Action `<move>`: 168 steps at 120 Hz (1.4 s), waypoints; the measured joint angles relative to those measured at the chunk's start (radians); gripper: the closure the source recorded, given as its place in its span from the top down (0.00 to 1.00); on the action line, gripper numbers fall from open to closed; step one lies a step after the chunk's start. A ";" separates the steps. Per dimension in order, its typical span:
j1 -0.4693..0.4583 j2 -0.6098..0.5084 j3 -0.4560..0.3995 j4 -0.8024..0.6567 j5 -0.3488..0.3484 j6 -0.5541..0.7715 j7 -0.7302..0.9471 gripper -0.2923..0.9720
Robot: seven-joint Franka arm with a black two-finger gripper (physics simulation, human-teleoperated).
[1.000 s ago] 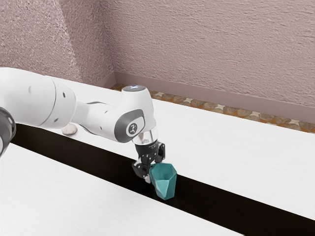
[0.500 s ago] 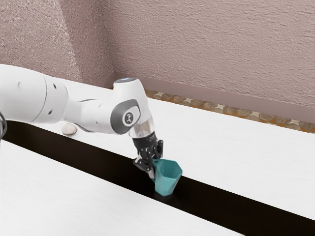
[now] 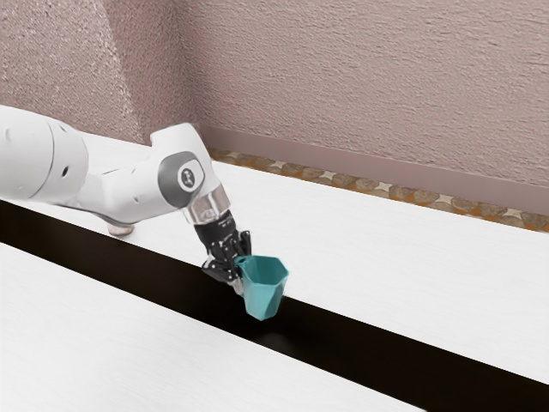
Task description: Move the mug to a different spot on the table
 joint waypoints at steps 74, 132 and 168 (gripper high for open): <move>0.067 0.012 0.180 -0.001 -0.041 -0.111 0.432 0.21; 0.160 0.061 0.196 0.031 -0.030 -0.131 0.675 0.17; 0.202 0.120 0.193 0.101 -0.029 -0.154 0.762 0.16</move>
